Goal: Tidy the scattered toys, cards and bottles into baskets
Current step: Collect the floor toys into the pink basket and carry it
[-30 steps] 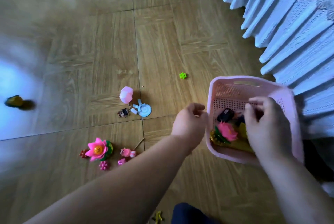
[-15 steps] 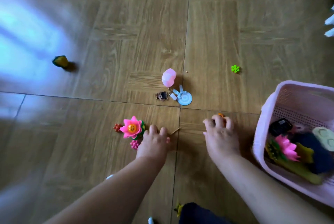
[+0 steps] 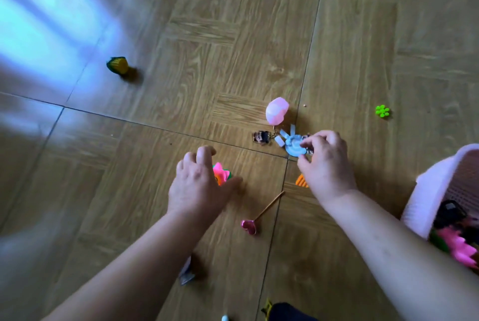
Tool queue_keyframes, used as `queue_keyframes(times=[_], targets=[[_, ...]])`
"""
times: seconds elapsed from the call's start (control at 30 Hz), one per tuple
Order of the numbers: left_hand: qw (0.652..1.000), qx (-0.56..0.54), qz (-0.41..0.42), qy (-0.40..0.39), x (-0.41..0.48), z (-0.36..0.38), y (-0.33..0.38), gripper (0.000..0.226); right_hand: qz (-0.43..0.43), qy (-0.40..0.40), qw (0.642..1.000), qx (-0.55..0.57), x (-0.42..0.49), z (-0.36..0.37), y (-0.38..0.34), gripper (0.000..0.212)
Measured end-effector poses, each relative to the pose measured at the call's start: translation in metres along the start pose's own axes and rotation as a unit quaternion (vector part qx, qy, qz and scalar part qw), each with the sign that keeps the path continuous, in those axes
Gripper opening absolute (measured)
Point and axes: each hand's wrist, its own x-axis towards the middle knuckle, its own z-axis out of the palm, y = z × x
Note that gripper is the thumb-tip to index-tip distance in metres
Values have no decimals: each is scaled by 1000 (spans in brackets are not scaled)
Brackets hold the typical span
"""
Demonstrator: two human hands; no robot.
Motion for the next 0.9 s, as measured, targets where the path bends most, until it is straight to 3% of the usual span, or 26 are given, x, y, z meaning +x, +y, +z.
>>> queue_keyframes(times=[0.1, 0.23, 0.37, 0.5, 0.63, 0.8, 0.9], targets=[[993, 82, -26, -82, 10, 11, -11, 84, 44, -62, 996, -45, 31, 2, -10, 41], [991, 84, -31, -96, 13, 20, -12, 62, 49, -62, 995, -54, 67, 8, -28, 63], [990, 83, -50, -103, 13, 17, -8, 60, 18, -86, 989, -118, 97, 8, -57, 78], [993, 30, -88, -75, 11, 9, -3, 65, -17, -123, 984, -131, 98, 17, -68, 53], [985, -134, -111, -17, 16, 2, 13, 68, -35, -112, 992, -48, 75, 14, -56, 23], [947, -299, -117, 3, 19, 16, 57, 78, 34, -136, 990, 0, 35, -14, -9, 18], [941, -325, -93, -13, 16, 24, 86, 69, 88, -80, 992, 51, 14, -34, 18, 16]])
